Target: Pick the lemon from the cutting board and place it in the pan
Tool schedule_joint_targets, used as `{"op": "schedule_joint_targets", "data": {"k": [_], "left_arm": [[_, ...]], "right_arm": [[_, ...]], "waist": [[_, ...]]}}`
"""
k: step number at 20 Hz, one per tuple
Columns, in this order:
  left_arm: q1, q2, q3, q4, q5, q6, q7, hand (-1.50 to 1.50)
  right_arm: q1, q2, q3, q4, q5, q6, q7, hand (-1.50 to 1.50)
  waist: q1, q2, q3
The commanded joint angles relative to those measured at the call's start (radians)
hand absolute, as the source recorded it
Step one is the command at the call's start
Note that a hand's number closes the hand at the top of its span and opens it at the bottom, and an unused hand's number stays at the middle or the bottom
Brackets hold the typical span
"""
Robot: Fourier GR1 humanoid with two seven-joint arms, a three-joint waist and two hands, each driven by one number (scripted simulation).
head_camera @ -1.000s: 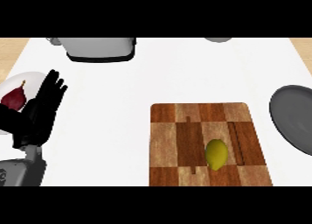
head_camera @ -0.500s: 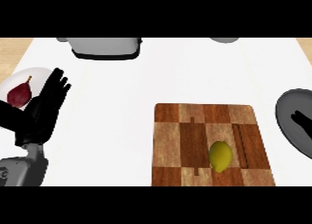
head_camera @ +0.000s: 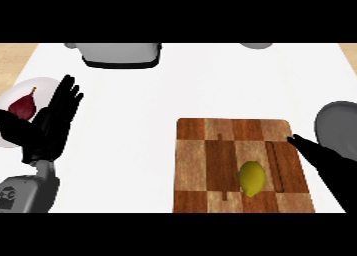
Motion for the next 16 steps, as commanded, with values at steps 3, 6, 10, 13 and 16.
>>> {"op": "schedule_joint_targets", "data": {"k": [3,6,10,13,16], "left_arm": [[0.024,-0.003,0.022,-0.003,0.001,-0.022,0.003,0.00],[0.026,0.019,0.050,-0.034,0.017,-0.020,0.036,0.00],[0.027,-0.005,0.033,-0.019,0.003,-0.025,0.010,0.00],[0.016,-0.018,0.023,-0.011,-0.008,-0.029,-0.003,0.00],[0.011,-0.001,0.066,0.037,-0.023,-0.038,-0.031,0.00]], "right_arm": [[-0.055,0.100,0.161,-0.048,0.071,0.110,0.182,-1.50],[-0.055,0.059,0.205,-0.040,0.152,0.135,0.198,-1.50],[-0.135,0.127,0.249,-0.044,0.180,0.199,0.332,-1.50],[-0.189,0.218,0.314,0.021,0.229,0.192,0.377,-1.50],[-0.191,0.254,0.286,0.060,0.267,0.171,0.299,-1.50]], "waist": [[-0.016,-0.004,0.001],[-0.016,-0.005,0.001],[-0.014,-0.005,0.001],[-0.012,-0.003,0.000],[-0.018,-0.004,0.001]]}}
